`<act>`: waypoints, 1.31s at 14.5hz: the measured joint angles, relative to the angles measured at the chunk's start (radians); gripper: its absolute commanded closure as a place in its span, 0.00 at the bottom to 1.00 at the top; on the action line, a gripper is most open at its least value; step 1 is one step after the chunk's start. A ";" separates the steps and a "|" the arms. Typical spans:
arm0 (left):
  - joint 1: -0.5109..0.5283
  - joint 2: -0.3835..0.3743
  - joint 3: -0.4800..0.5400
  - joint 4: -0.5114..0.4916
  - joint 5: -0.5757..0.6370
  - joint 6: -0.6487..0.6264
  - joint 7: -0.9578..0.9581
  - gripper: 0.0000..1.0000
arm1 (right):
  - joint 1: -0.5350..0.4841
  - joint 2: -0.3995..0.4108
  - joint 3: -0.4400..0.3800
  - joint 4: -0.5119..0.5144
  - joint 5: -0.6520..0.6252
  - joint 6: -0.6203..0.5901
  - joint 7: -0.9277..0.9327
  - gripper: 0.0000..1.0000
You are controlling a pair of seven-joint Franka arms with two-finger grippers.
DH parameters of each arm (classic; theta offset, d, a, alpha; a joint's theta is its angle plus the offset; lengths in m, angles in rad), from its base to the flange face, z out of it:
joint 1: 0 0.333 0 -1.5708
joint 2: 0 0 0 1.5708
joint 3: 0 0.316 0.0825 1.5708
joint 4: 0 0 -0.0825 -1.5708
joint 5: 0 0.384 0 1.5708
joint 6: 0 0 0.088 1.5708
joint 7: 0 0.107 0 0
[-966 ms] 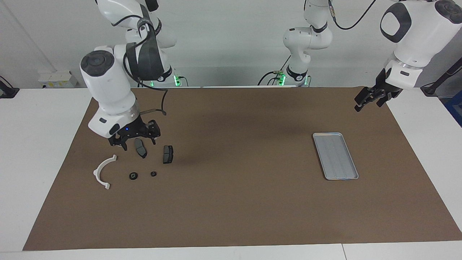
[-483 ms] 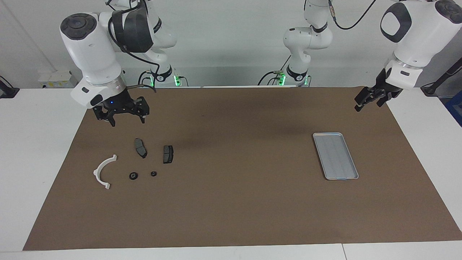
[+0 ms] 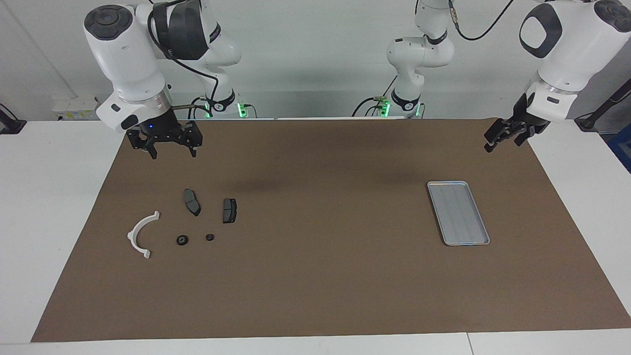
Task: Place bearing gear from tray to pile
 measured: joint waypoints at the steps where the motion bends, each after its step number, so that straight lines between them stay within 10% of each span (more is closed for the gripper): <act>1: 0.000 0.000 0.000 0.000 0.000 0.000 0.000 0.00 | 0.000 -0.001 0.000 0.000 0.000 0.002 0.000 0.00; 19: 0.000 0.000 0.000 0.000 0.000 0.000 0.000 0.00 | -0.042 -0.010 -0.009 0.013 0.076 -0.026 0.000 0.00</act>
